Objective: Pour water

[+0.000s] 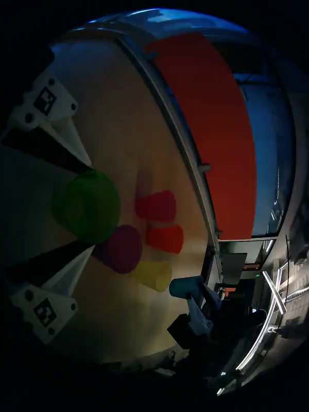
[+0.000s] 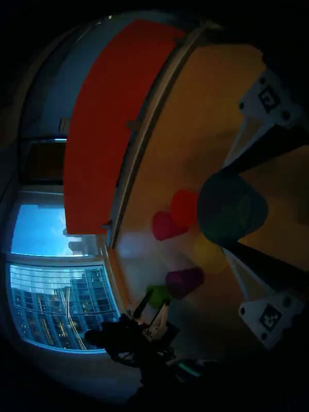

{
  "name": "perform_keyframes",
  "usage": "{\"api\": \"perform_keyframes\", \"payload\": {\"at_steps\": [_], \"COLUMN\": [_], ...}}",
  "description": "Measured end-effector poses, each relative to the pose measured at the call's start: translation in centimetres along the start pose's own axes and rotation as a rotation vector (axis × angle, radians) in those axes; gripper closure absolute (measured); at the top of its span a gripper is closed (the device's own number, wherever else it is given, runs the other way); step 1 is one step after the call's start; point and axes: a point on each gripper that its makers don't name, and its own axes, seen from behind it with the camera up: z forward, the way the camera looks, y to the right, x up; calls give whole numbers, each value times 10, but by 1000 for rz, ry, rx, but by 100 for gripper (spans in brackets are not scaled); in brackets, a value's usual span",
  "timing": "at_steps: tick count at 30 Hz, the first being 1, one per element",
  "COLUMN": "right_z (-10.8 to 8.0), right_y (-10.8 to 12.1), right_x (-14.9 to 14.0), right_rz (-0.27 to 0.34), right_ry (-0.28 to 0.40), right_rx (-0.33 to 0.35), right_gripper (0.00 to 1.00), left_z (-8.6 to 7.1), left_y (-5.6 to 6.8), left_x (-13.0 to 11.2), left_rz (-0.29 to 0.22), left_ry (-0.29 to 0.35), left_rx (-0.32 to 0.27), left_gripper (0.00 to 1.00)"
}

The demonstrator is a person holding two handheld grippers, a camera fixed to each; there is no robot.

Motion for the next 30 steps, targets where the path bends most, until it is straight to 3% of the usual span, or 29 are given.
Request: {"api": "perform_keyframes", "payload": {"at_steps": [18,30], "right_z": [10,11], "right_y": [-4,-9], "right_x": [-11,-22], "right_rz": [7,11], "right_ry": [-21,-33], "right_rx": [12,11], "right_gripper": [6,6], "left_z": [10,8], "left_y": [3,1], "left_x": [-18,-22], "left_rz": [17,-8], "left_ry": [-38,-30], "left_rx": [-16,-13], "left_gripper": [13,13]}}
